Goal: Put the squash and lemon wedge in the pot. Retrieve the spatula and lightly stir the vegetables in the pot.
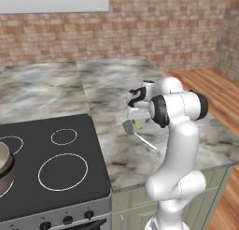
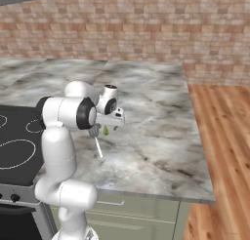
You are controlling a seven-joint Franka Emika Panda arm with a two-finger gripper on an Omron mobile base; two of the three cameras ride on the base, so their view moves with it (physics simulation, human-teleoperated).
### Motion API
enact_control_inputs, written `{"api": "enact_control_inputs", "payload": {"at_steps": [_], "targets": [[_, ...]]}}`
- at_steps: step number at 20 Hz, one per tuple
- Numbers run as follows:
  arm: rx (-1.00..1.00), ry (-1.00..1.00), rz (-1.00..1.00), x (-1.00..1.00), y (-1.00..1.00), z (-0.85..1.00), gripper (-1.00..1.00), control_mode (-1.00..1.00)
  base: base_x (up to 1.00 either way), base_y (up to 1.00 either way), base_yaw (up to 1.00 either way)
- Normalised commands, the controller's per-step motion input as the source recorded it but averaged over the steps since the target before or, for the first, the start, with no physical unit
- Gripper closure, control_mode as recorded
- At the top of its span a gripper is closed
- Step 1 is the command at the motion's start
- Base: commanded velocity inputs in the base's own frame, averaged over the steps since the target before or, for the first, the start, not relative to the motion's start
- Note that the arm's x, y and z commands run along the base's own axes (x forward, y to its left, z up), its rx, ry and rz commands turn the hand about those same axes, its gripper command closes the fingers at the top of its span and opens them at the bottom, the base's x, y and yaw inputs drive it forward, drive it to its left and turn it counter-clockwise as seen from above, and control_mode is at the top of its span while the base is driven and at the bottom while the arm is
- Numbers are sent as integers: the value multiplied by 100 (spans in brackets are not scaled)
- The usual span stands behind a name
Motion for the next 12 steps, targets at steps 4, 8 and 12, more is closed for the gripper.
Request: {"api": "enact_control_inputs", "payload": {"at_steps": [4, 8, 12], "targets": [[0, -4, 8, -14, 0, 0, -100, -100, 0, 0, 0], [0, -4, 13, 49, -3, -3, -100, -100, 0, 0, 0], [0, -1, 14, 77, -9, -4, -100, -100, 0, 0, 0]]}}
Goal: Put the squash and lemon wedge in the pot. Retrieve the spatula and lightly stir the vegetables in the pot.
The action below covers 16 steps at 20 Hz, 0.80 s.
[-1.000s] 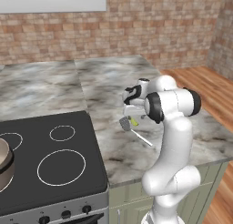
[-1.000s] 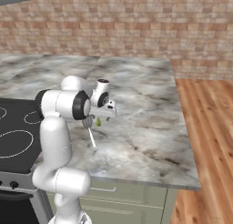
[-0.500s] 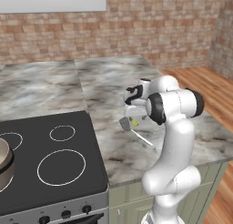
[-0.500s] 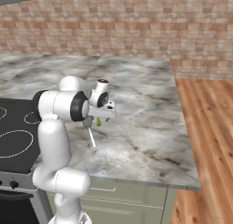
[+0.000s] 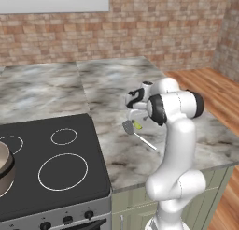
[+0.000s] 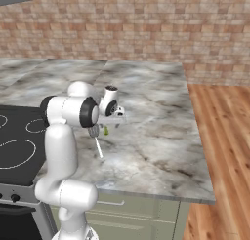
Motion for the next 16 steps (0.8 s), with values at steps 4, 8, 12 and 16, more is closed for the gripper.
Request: {"api": "enact_control_inputs", "payload": {"at_steps": [4, 8, 12, 16], "targets": [[0, 0, 19, 21, -15, 0, -100, -100, 0, 0, 0], [0, 0, 15, -28, -1, 0, -100, -100, 0, 0, 0], [0, -1, 3, -25, 0, 0, -100, -100, 0, 0, 0], [0, -2, 0, 0, 0, -2, -100, -100, 0, 0, 0]]}}
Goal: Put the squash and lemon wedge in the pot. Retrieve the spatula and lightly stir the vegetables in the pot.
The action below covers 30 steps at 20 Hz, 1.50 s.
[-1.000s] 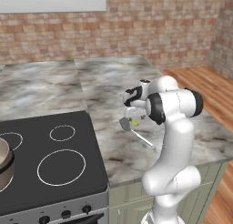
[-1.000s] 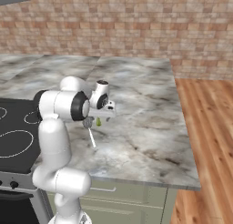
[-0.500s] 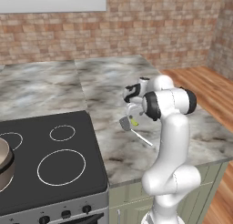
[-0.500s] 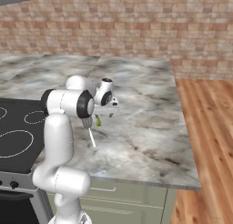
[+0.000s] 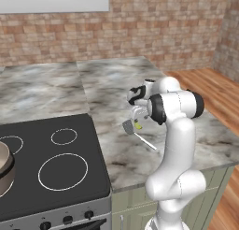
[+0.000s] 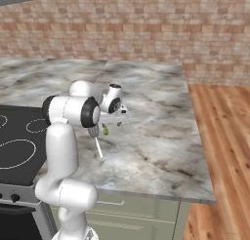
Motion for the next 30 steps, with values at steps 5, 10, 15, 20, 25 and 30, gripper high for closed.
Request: {"api": "enact_control_inputs", "payload": {"at_steps": [5, 10, 15, 20, 25, 30], "targets": [[0, 0, -3, 0, 0, -6, -100, -100, 0, 0, 0], [-3, 0, -9, 0, 1, -10, -100, -100, 0, 0, 0], [-4, 0, -12, 0, 0, -2, -100, -100, 0, 0, 0], [0, 0, -7, -20, 0, 0, -100, -100, 0, 0, 0], [0, 0, 0, -24, 0, 0, -100, -100, 0, 0, 0], [-1, 0, -2, -7, 4, 0, -100, -100, 0, 0, 0]]}}
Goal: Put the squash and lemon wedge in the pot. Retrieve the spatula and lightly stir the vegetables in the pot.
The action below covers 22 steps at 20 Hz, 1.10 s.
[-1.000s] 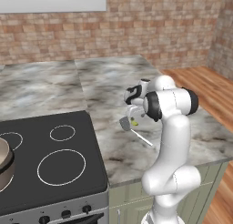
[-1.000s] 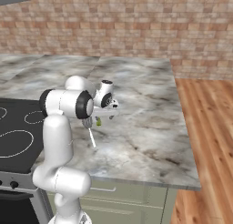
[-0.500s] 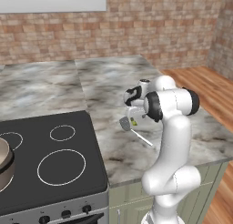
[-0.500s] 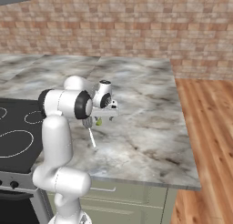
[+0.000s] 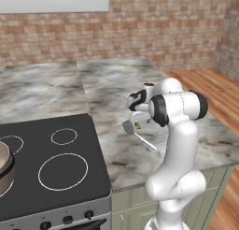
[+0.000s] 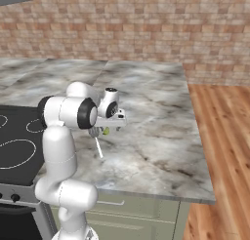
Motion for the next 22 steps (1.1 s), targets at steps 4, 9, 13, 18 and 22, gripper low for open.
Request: {"api": "enact_control_inputs", "payload": {"at_steps": [4, 9, 13, 18, 22], "targets": [[-5, 0, -13, 22, 6, 0, -100, -100, 0, 0, 0], [0, 0, -16, 0, 0, 0, -100, -100, 0, 0, 0], [0, 3, -15, -8, 0, -2, -100, -100, 0, 0, 0], [0, 4, -14, -30, 0, -7, -100, -100, 0, 0, 0], [0, 0, -8, -39, 0, -3, -100, -100, 0, 0, 0]]}}
